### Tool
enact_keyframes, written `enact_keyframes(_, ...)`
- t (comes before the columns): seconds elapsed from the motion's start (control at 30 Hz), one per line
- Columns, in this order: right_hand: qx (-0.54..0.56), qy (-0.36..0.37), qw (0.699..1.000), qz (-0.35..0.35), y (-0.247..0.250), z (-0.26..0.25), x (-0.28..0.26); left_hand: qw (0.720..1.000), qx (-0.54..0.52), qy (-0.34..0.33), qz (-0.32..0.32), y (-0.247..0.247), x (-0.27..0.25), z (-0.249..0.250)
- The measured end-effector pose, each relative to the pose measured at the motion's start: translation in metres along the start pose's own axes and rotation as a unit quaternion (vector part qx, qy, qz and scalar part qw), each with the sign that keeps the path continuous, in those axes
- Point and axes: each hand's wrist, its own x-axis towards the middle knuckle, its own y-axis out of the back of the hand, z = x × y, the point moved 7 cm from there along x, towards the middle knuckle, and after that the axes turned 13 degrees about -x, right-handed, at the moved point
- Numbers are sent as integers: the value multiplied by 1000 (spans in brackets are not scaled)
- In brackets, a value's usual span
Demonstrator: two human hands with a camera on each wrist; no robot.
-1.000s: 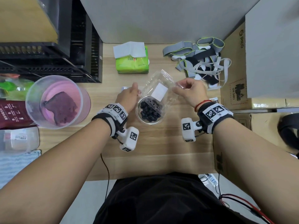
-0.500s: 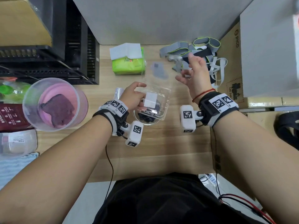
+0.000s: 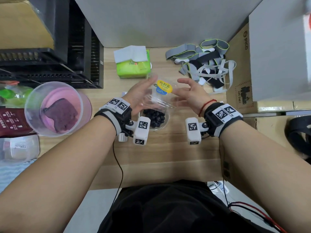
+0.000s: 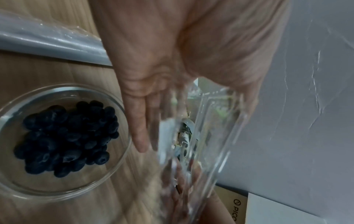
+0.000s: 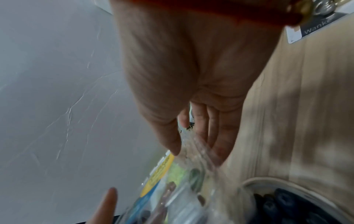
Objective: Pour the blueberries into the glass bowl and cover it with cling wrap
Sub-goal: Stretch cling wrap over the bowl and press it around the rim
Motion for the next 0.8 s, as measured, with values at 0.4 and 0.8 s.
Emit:
enact_keyframes(0.4, -48, 4, 998, -31, -1, 7, 6, 984, -84, -129, 86, 15, 9, 7)
enact_keyframes(0.8, -45, 6, 998, 47, 18, 18, 16, 977, 110, -83, 161, 43, 15, -7)
